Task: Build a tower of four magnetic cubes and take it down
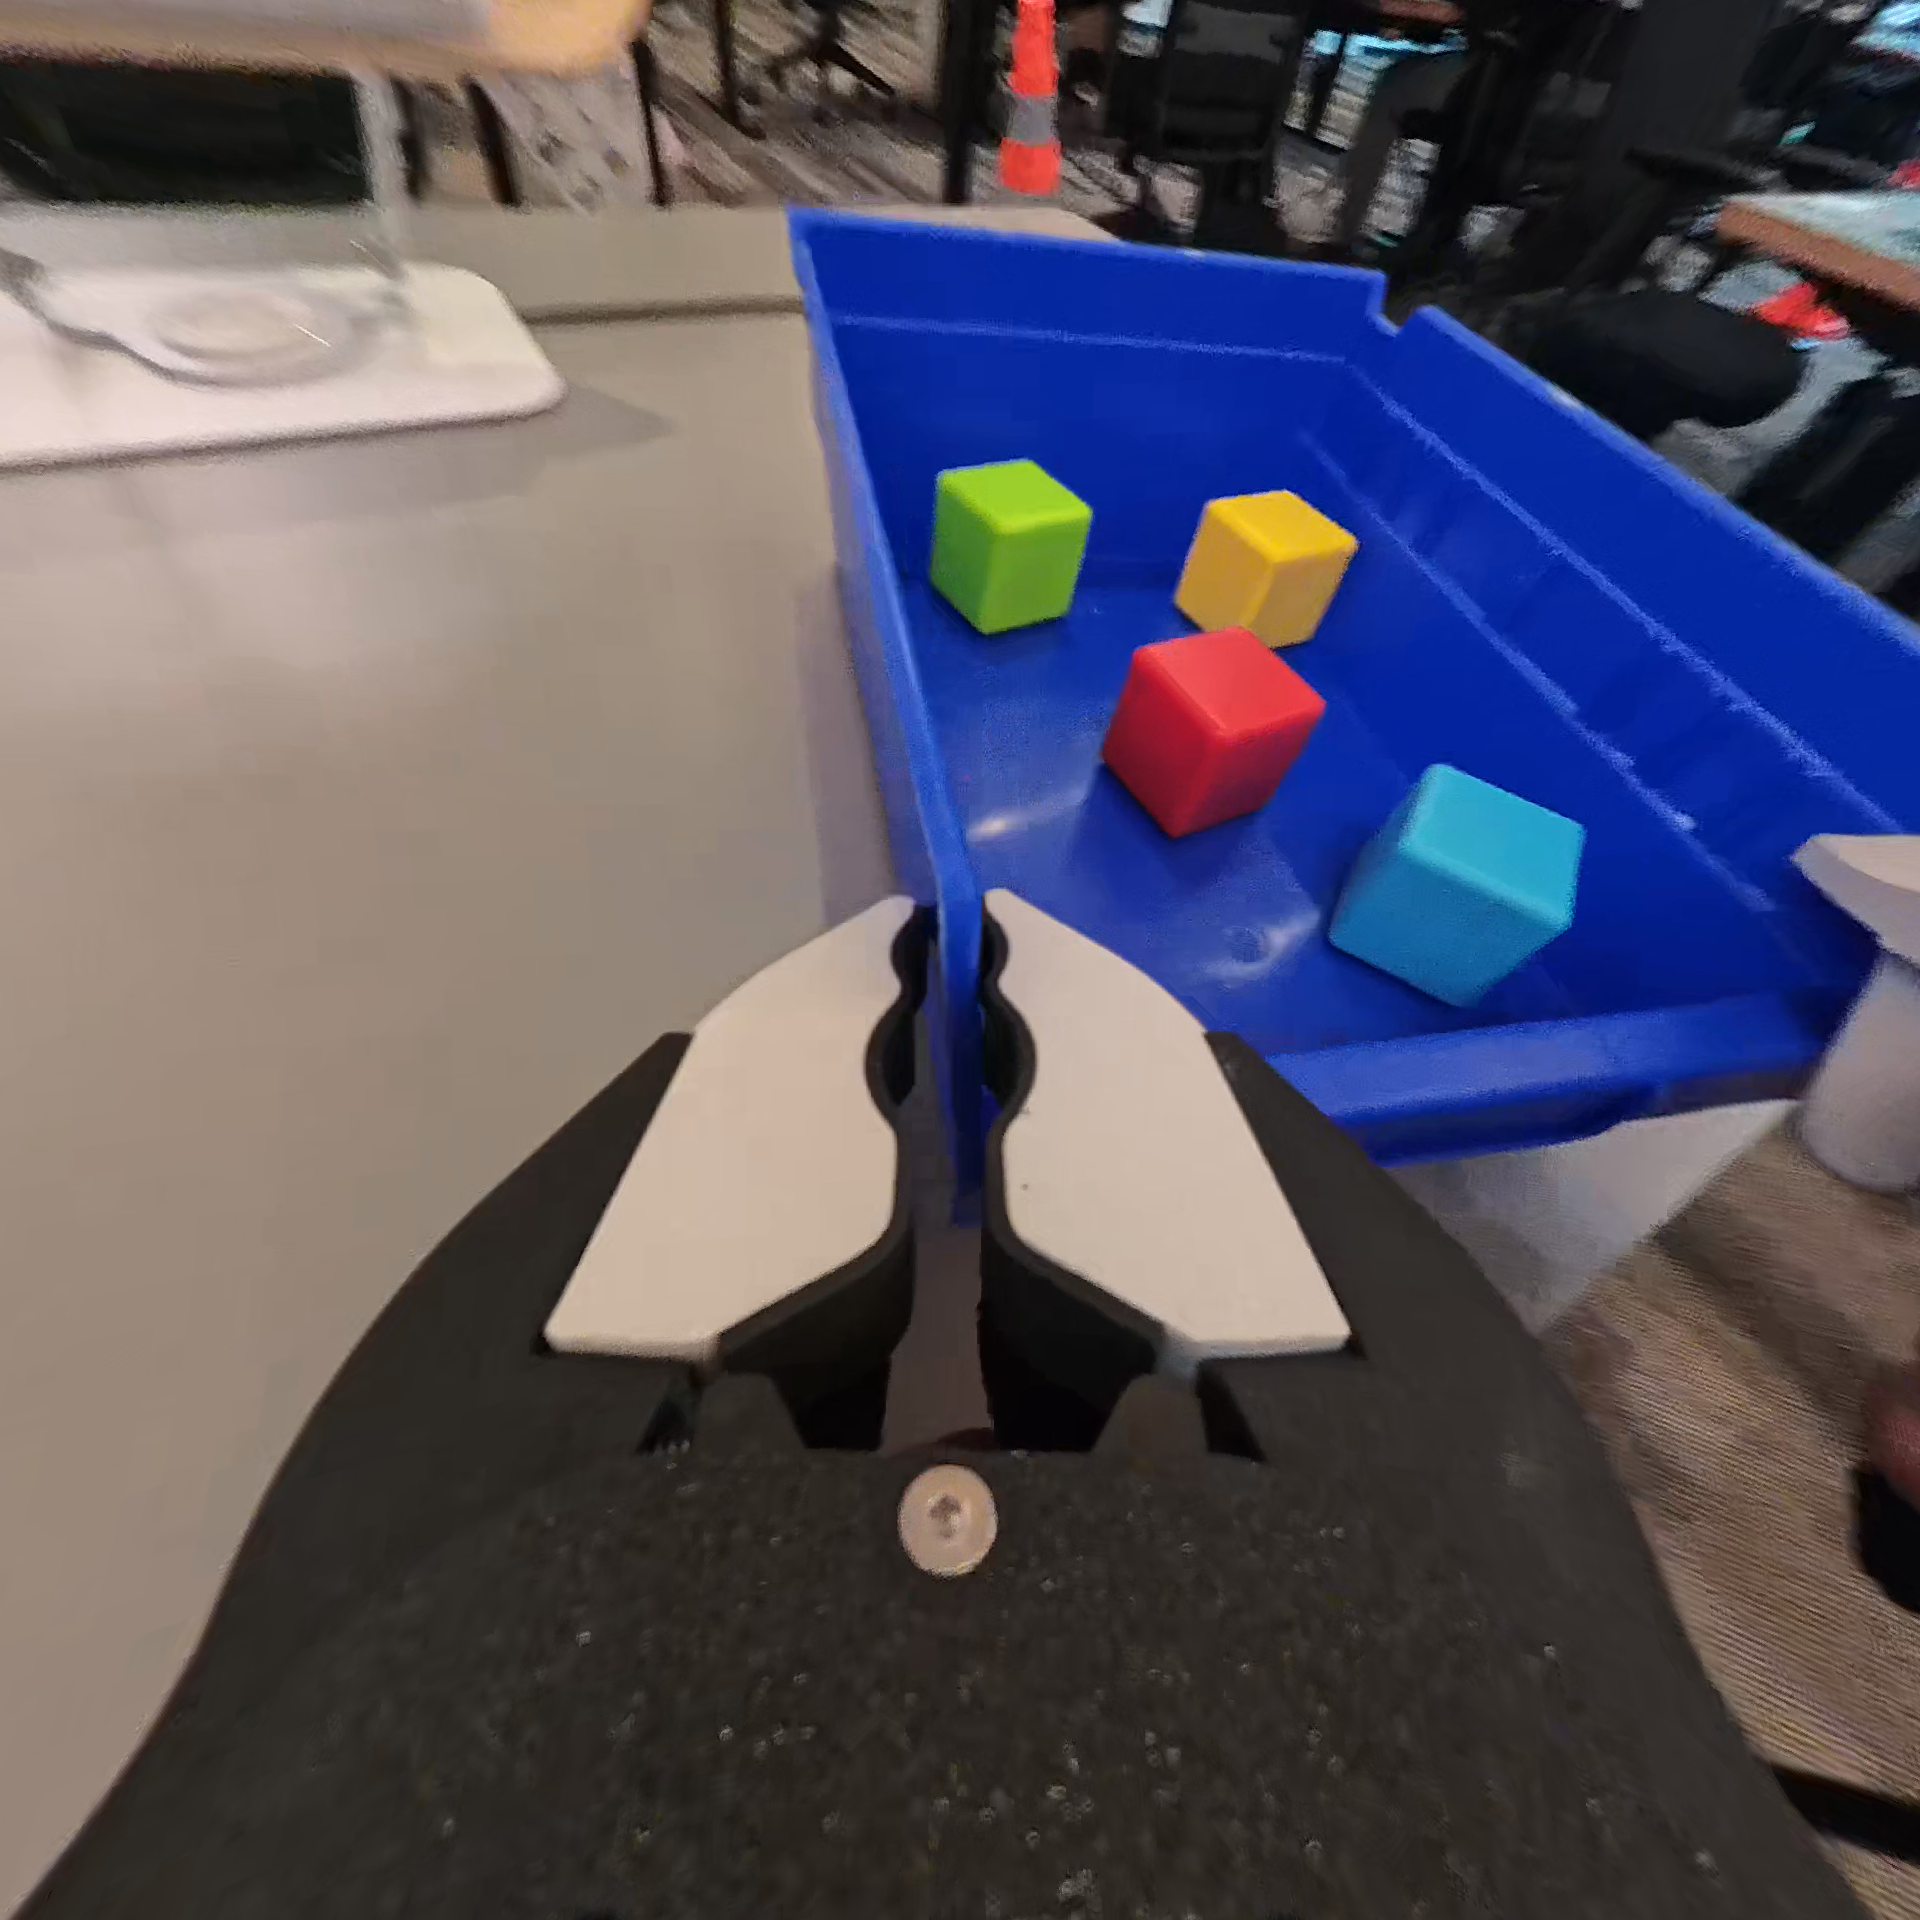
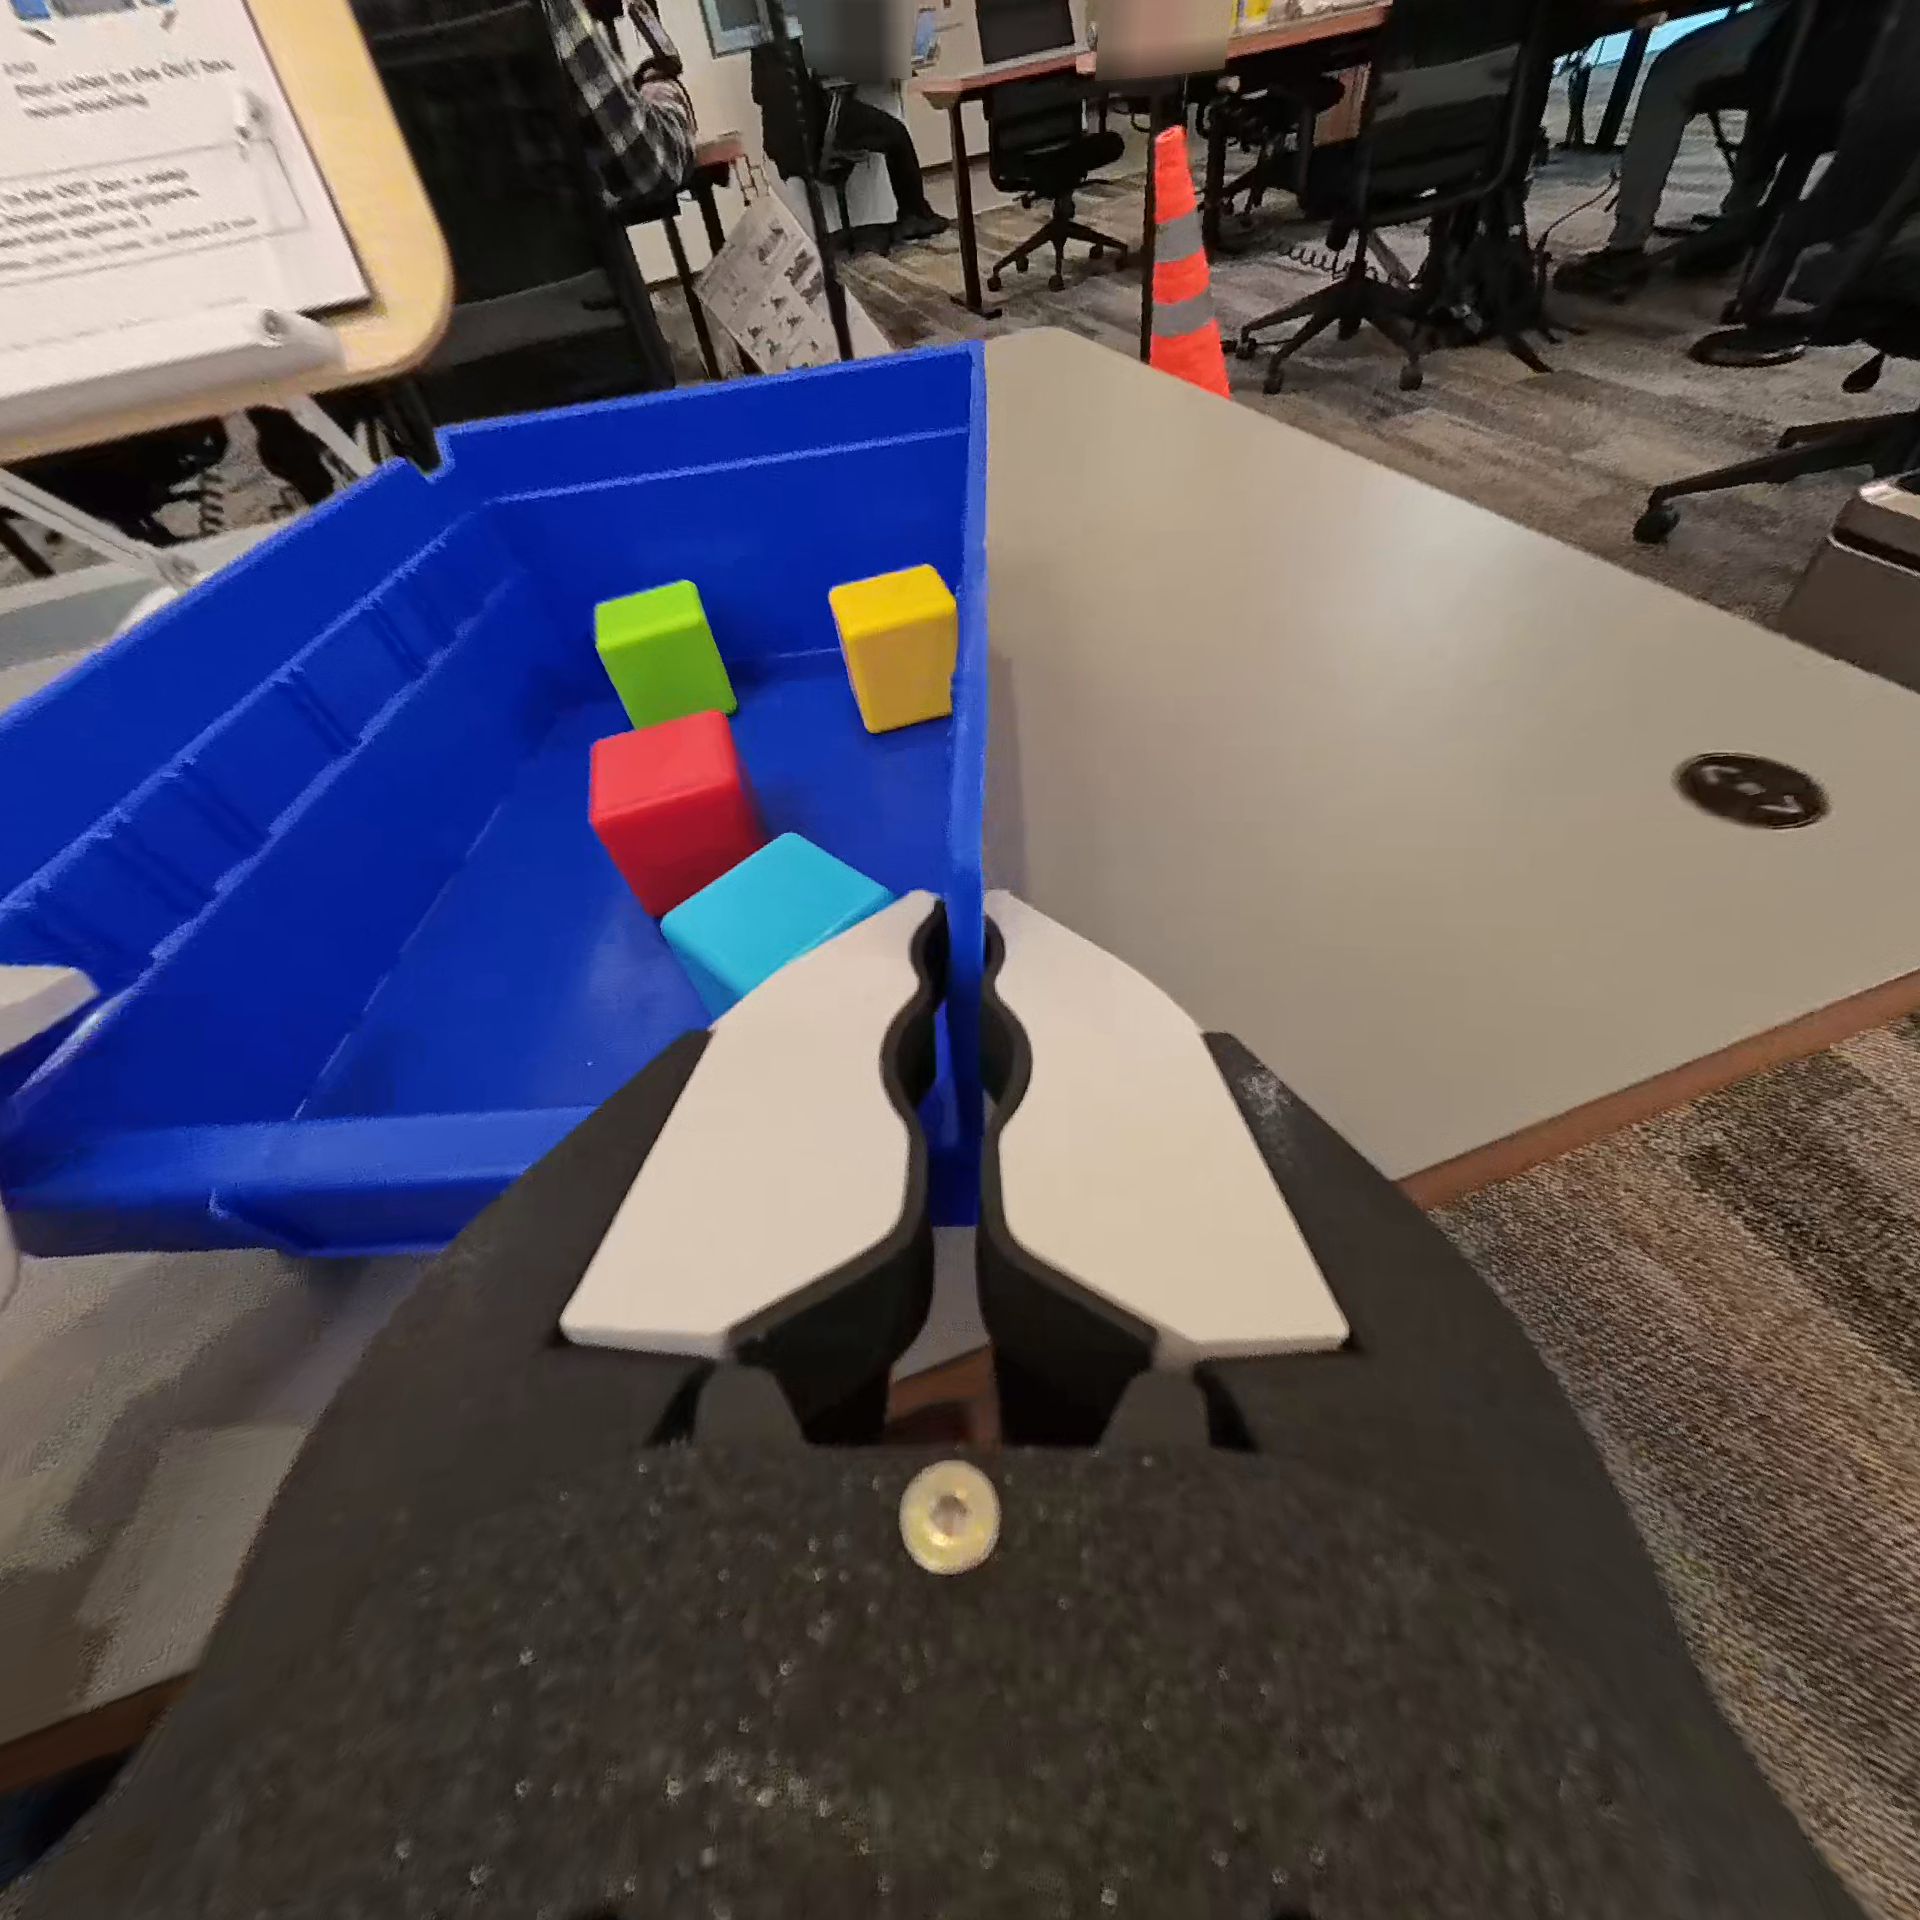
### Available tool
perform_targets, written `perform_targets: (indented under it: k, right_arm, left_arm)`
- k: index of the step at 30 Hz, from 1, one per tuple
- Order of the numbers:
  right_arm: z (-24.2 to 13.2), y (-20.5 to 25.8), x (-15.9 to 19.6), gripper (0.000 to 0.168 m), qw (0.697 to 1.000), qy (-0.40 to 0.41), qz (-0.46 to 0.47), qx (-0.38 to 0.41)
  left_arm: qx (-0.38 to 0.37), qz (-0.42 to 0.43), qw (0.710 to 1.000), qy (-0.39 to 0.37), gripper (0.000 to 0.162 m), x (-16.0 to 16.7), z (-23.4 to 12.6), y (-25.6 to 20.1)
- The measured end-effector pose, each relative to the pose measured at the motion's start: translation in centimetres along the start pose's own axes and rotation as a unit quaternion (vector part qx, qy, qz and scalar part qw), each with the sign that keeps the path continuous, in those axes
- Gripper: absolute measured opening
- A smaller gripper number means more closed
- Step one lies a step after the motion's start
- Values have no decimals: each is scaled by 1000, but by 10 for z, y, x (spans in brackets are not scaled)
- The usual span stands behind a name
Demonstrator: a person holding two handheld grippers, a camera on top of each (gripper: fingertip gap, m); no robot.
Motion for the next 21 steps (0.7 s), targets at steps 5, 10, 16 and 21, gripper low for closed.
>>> perform_targets:
  k: [5, 10, 16, 21]
  right_arm:
    - [5, 57, 2, 3, 999, -12, 15, -40]
    - [16, 126, -2, 4, 994, -12, 22, -103]
    - [26, 205, 4, 4, 984, -4, 25, -178]
    - [26, 233, 19, 4, 979, 4, 25, -201]
  left_arm:
    - [-56, 13, 998, -9, 3, -11, -22, 51]
    - [-129, -5, 991, -22, 2, -26, -49, 111]
    - [-203, -14, 979, -27, 2, -30, -88, 176]
    - [-233, -4, 972, -30, 2, -23, -106, 200]
Point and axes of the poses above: each gripper's, where its closed fingertips meet, z out along the fingers, x out of its underside, y = z × x across the jaws, the point moved 8 cm from there along -z, back along the fingers, and after that the axes turned 13 degrees about -y, right-handed, at the moved point
